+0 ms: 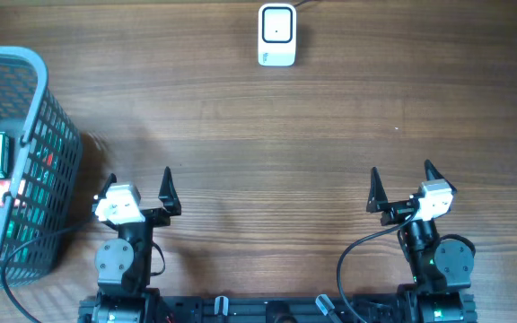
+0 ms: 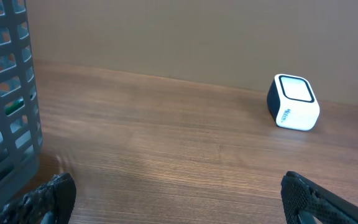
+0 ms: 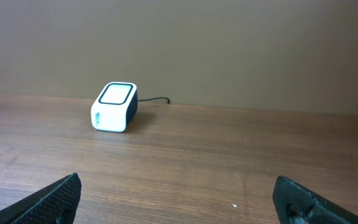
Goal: Scan the item barcode
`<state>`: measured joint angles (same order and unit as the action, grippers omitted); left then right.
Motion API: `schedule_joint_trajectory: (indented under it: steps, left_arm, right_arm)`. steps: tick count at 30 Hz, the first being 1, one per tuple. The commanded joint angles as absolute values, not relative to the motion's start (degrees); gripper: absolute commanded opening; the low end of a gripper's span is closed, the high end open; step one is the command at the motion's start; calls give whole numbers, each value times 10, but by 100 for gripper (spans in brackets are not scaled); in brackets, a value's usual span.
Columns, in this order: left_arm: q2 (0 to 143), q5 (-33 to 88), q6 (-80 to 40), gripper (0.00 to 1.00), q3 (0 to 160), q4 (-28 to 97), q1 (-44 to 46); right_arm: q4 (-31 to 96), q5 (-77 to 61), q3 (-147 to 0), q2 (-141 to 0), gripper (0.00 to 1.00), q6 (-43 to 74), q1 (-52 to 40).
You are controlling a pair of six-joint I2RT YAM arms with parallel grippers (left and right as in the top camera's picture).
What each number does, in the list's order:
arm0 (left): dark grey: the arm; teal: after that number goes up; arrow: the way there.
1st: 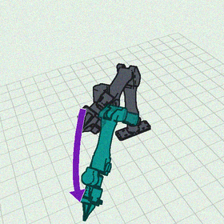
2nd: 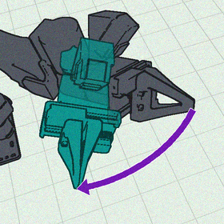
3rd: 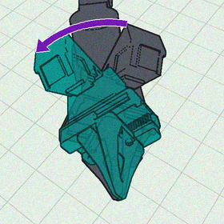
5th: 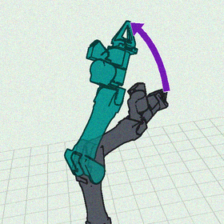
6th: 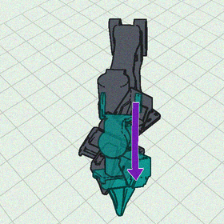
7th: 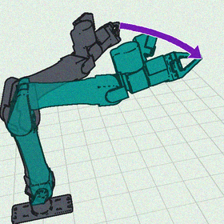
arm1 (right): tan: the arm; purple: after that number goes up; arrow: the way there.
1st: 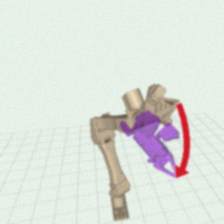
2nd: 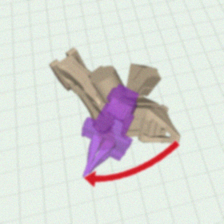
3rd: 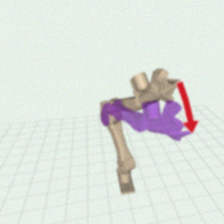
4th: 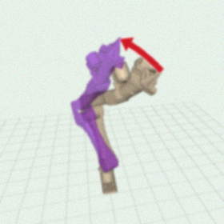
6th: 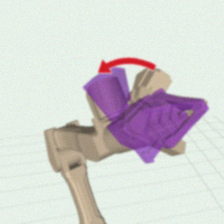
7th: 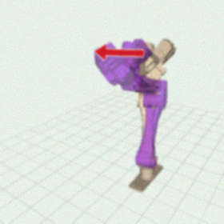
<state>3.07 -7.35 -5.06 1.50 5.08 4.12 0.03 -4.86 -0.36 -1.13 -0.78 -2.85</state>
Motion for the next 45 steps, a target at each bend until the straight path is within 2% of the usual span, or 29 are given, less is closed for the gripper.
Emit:
schedule_joint_trajectory:
  steps: [1,11,15,22,27,32,36,39,45]
  left_arm:
    - [32,-65,-56,100,10,49,44]
    - [32,-62,-56,100,10,48,44]
    - [32,-2,-56,100,16,10,44]
    - [34,2,-57,100,70,10,44]
    - [103,37,-80,100,146,11,44]
    - [226,81,-82,100,316,122,44]
    - [316,102,-80,100,464,267,44]
    - [321,109,-78,100,463,314,44]
    - [337,108,-87,100,468,312,43]
  right_arm:
    - [-1,-42,-3,-13,100,-15,-30]
    - [-1,-42,-3,-13,100,-15,-30]
    - [-1,-42,-3,-13,100,-15,-30]
    - [-1,-42,-3,-13,100,-15,-30]
    - [-1,-42,-3,-13,100,-15,-30]
    - [-1,-42,-3,-13,100,-15,-30]
    - [-1,-42,-3,-13,100,-15,-30]
    - [-1,-43,-3,-13,100,-15,-30]
    - [-1,-42,-3,-13,100,-15,-30]
